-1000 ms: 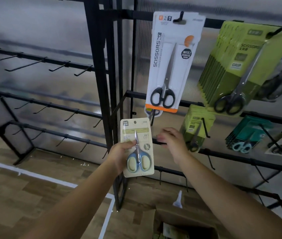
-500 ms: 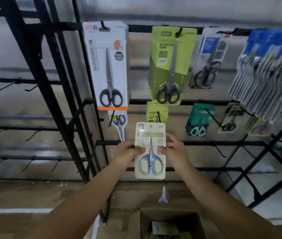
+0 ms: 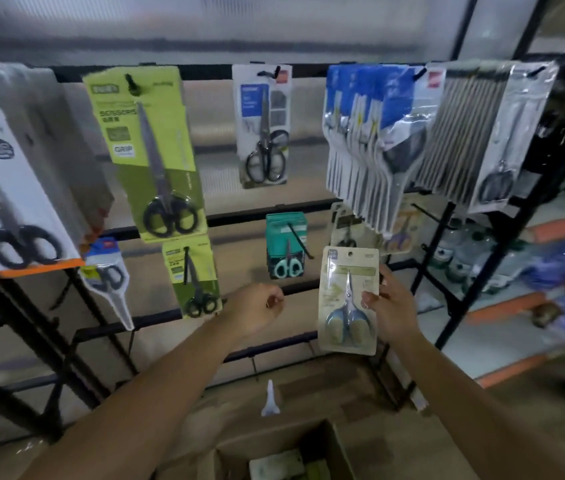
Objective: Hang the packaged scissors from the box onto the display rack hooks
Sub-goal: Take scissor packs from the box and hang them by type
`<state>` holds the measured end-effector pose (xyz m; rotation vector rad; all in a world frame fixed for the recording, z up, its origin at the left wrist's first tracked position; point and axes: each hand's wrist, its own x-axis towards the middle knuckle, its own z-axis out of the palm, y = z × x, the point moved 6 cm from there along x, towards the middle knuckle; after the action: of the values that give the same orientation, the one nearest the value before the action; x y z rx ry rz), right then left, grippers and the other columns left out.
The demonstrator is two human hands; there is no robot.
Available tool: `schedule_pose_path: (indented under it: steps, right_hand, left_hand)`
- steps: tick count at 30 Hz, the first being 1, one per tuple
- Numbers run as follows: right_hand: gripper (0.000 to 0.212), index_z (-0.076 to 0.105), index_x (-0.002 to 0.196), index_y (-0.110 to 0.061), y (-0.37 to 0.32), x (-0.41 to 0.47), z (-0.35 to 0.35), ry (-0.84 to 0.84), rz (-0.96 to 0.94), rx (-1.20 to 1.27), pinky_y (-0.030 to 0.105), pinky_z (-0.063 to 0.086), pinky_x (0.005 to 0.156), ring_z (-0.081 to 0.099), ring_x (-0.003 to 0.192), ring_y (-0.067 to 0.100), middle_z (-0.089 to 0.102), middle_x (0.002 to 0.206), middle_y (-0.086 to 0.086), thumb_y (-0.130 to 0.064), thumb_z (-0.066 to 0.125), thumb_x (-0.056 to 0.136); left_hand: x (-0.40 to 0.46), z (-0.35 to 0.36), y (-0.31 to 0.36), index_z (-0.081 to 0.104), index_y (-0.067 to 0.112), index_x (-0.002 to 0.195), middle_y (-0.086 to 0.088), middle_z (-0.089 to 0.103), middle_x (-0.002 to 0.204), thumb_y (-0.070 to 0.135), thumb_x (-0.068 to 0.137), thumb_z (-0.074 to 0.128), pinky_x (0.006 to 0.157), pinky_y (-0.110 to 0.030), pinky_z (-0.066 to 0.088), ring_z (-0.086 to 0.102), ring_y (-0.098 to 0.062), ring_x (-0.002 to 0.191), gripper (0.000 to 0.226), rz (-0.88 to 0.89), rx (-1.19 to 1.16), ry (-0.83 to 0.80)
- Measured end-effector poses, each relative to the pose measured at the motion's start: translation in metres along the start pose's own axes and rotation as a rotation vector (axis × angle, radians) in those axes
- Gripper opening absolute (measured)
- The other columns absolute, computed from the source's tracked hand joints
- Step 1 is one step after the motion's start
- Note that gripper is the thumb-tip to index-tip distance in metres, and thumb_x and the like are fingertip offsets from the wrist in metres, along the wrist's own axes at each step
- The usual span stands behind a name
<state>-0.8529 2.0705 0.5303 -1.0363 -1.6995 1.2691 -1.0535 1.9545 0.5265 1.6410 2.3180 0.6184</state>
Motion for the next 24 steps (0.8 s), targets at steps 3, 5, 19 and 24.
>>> schedule_pose_path:
  steps: [3, 5, 19, 24]
  right_hand:
    - [0.07, 0.059, 0.091, -0.055, 0.009, 0.02, -0.042, 0.07, -0.009, -0.026, 0.023, 0.048, 0.078, 0.063, 0.089, 0.001, 0.069, 0.097, -0.013, 0.014, 0.05, 0.076]
    - [0.065, 0.06, 0.106, -0.047, 0.017, 0.035, -0.066, 0.098, 0.016, -0.058, 0.022, 0.047, 0.074, 0.063, 0.086, 0.004, 0.069, 0.09, -0.019, 0.011, 0.052, 0.077]
    - [0.067, 0.037, 0.142, -0.024, 0.064, 0.134, -0.195, 0.085, -0.004, -0.146, -0.004, 0.037, 0.057, 0.053, 0.097, 0.01, 0.057, 0.128, 0.003, 0.011, 0.047, 0.085]
    - [0.06, 0.042, 0.139, -0.021, 0.078, 0.157, -0.208, 0.062, -0.002, -0.209, 0.002, 0.042, 0.059, 0.056, 0.09, 0.016, 0.058, 0.118, 0.003, 0.008, 0.05, 0.087]
  left_hand:
    - [0.024, 0.017, 0.037, 0.066, 0.016, 0.108, -0.003, 0.067, 0.109, 0.025, 0.093, 0.051, 0.086, -0.031, 0.048, 0.06, -0.02, 0.1, 0.023, 0.084, 0.094, -0.017]
    - [0.038, 0.028, 0.061, 0.064, 0.016, 0.109, -0.004, 0.066, 0.109, 0.024, 0.094, 0.05, 0.085, -0.028, 0.047, 0.059, -0.021, 0.1, 0.023, 0.138, 0.128, -0.025]
    - [0.123, 0.117, 0.192, 0.059, 0.011, 0.114, -0.006, 0.058, 0.113, 0.019, 0.096, 0.04, 0.064, -0.029, 0.033, 0.054, -0.027, 0.103, 0.028, 0.353, 0.492, -0.127]
    - [0.139, 0.138, 0.21, 0.06, 0.009, 0.115, -0.007, 0.059, 0.117, 0.017, 0.096, 0.04, 0.073, -0.034, 0.042, 0.055, -0.027, 0.104, 0.029, 0.308, 0.492, -0.166]
